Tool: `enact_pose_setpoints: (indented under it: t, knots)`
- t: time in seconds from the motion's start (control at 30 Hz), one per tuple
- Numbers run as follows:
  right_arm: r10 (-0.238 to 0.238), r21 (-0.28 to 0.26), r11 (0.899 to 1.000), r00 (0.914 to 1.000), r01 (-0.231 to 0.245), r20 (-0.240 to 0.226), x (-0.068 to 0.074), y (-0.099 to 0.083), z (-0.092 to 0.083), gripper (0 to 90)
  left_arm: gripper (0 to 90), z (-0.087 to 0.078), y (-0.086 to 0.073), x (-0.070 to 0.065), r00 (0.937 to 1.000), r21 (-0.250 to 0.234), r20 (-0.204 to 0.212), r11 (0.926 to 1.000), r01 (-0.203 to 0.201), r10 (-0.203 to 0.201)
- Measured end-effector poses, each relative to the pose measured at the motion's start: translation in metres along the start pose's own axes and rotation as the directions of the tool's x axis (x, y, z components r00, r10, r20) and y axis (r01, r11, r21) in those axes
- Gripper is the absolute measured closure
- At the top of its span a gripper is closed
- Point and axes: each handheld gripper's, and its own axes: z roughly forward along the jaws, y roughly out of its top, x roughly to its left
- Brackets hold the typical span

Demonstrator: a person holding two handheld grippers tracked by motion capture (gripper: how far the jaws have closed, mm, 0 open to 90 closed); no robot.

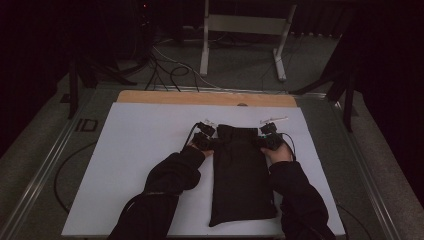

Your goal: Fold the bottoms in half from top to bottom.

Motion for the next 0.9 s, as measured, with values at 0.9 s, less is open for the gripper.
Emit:
enact_pose_setpoints:
  t: [0.9]
  knots:
    - [-0.078,-0.079,0.994,0.9968,0.076,-0.020,0.003,0.006,-0.038,85.6,85.5,-0.032,0.010,-0.011,0.9971,-0.061,0.061,0.9972,-0.042,0.045]
